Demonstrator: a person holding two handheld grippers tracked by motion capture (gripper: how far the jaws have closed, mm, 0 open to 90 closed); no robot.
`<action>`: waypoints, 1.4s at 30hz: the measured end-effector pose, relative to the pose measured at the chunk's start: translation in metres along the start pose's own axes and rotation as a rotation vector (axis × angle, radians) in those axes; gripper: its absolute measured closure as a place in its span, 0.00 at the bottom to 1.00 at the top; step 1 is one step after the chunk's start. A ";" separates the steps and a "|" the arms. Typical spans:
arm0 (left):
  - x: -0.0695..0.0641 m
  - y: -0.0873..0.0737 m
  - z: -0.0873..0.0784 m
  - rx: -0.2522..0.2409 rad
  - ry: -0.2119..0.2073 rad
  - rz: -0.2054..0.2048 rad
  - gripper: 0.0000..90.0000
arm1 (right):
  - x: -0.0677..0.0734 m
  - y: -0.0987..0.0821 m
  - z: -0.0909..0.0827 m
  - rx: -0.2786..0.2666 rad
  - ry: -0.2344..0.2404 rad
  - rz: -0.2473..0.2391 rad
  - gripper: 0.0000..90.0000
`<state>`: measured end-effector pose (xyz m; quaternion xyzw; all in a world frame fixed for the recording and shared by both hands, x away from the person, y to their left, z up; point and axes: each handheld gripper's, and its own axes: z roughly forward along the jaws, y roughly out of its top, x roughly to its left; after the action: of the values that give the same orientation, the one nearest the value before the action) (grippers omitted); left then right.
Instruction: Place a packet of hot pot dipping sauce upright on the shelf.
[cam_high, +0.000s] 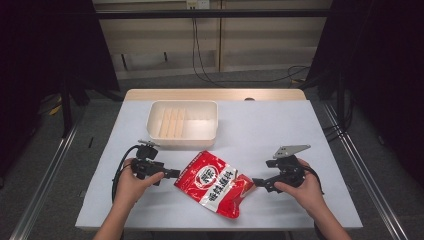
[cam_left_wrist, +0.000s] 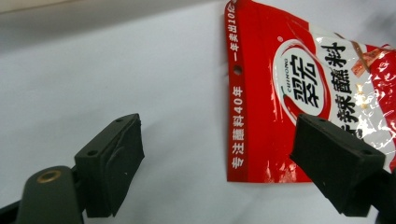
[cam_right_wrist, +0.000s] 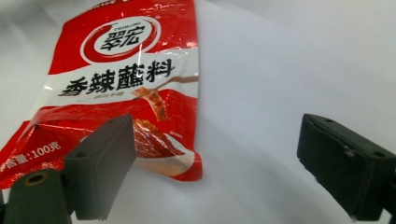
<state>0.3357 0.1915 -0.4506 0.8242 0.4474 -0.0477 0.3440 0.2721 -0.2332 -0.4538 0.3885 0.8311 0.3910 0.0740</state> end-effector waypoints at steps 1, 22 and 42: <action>0.000 0.001 0.001 0.001 -0.006 0.001 0.18 | 0.000 0.000 0.000 0.000 0.000 0.000 0.12; -0.003 0.025 0.021 0.055 -0.038 0.041 0.19 | -0.008 -0.007 -0.014 -0.031 -0.040 0.038 0.12; -0.010 0.030 0.043 0.094 -0.077 0.020 0.38 | -0.008 -0.008 -0.016 -0.035 -0.047 0.046 0.12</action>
<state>0.3625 0.1477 -0.4637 0.8413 0.4229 -0.0969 0.3225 0.2664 -0.2514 -0.4502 0.4152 0.8129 0.3980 0.0911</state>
